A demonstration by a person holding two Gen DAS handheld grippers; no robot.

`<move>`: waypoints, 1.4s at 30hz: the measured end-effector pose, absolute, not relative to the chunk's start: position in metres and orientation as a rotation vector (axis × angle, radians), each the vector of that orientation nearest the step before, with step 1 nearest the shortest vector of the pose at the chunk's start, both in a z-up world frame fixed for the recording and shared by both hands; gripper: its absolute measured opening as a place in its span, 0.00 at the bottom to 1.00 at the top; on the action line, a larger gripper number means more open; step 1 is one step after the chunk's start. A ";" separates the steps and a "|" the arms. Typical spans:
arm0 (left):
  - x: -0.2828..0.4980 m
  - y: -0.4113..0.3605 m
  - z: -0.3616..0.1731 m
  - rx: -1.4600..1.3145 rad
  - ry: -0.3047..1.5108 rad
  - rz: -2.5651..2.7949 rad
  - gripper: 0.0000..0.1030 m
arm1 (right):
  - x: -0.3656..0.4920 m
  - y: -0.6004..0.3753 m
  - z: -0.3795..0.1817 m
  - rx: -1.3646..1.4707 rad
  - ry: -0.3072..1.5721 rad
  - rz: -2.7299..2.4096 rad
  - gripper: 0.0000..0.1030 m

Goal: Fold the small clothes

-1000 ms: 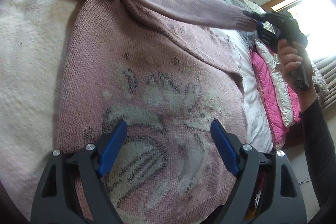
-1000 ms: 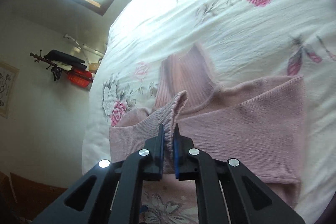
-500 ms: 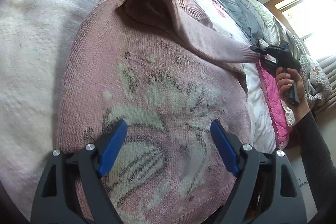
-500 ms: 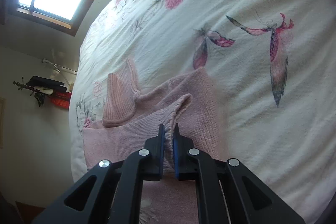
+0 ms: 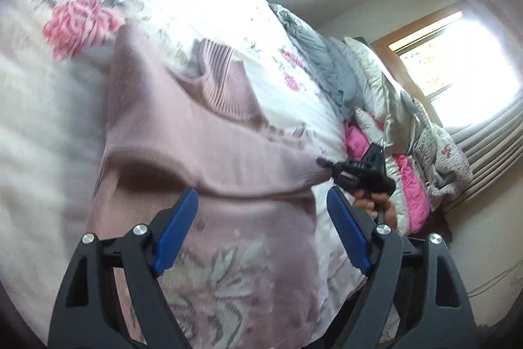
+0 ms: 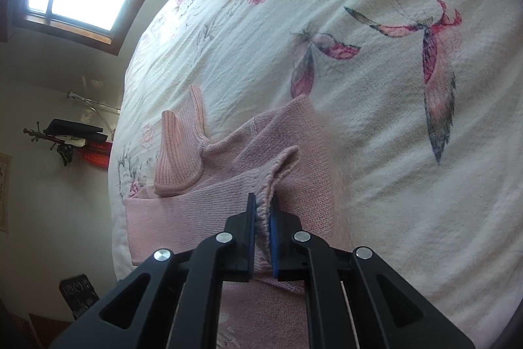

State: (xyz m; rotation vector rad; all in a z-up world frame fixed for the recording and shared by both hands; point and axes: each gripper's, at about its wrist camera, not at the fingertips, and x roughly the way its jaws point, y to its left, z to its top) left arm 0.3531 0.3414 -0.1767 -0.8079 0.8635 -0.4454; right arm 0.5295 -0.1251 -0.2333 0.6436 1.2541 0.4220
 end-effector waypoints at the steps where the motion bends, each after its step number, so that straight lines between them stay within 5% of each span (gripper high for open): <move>1: 0.369 0.344 -0.171 -0.822 0.854 -0.456 0.79 | 0.530 -0.125 -0.232 0.643 1.253 0.424 0.07; 8: 0.454 0.349 -0.197 -0.878 1.010 -0.442 0.77 | 0.530 -0.110 -0.223 0.630 1.250 0.456 0.07; 12: 0.460 0.362 -0.219 -0.762 1.126 -0.316 0.63 | 0.530 -0.101 -0.214 0.628 1.242 0.478 0.07; 17: 0.446 0.395 -0.228 -0.683 1.141 -0.213 0.62 | 0.525 -0.090 -0.199 0.621 1.223 0.538 0.07; 25: 0.429 0.417 -0.226 -0.721 1.099 -0.222 0.66 | 0.528 -0.092 -0.242 0.568 1.299 0.438 0.09; 30: 0.413 0.405 -0.189 -0.704 0.980 -0.304 0.77 | 0.531 -0.113 -0.251 0.594 1.281 0.409 0.07; 38: 0.413 0.412 -0.193 -0.759 0.982 -0.307 0.77 | 0.524 -0.108 -0.259 0.610 1.333 0.436 0.35; 40: 0.413 0.420 -0.198 -0.805 0.984 -0.307 0.77 | 0.524 -0.097 -0.265 0.573 1.365 0.457 0.30; 41: 0.412 0.423 -0.199 -0.815 0.985 -0.305 0.77 | 0.523 -0.092 -0.265 0.541 1.368 0.451 0.13; 42: 0.412 0.426 -0.199 -0.823 0.984 -0.303 0.77 | 0.523 -0.089 -0.262 0.505 1.355 0.441 0.10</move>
